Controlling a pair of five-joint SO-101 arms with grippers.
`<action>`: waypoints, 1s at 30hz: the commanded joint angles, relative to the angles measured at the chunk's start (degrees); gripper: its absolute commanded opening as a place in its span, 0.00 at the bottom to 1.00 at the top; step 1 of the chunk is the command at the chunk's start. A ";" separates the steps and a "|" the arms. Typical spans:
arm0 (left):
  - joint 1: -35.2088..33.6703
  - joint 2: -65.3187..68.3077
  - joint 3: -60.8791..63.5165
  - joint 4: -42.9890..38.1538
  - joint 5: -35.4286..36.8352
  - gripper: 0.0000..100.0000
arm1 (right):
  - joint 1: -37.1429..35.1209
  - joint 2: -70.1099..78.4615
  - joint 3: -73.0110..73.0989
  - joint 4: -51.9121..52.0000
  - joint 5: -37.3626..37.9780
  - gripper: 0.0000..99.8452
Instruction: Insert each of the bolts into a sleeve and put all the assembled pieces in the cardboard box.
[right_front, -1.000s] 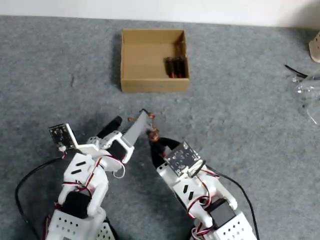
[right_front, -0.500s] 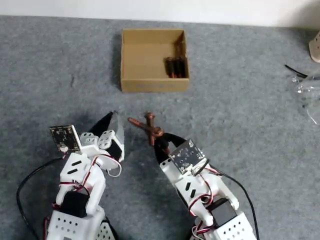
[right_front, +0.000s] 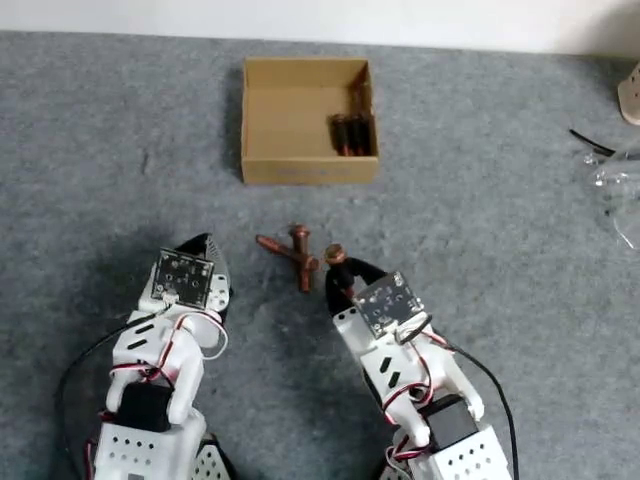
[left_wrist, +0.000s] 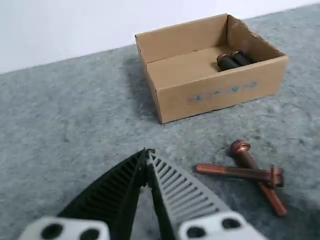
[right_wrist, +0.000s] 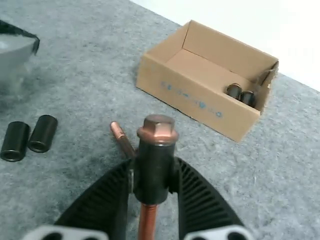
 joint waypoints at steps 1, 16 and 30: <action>0.48 -0.57 -0.66 -1.58 -1.58 0.01 | 1.27 -0.84 5.85 -6.90 0.53 0.00; 0.48 -0.13 1.89 -6.51 -1.67 0.01 | 1.27 -0.57 7.87 -6.55 1.05 0.00; 0.75 -0.13 1.89 -6.59 -1.76 0.01 | 1.36 2.51 -1.10 -9.98 4.75 0.00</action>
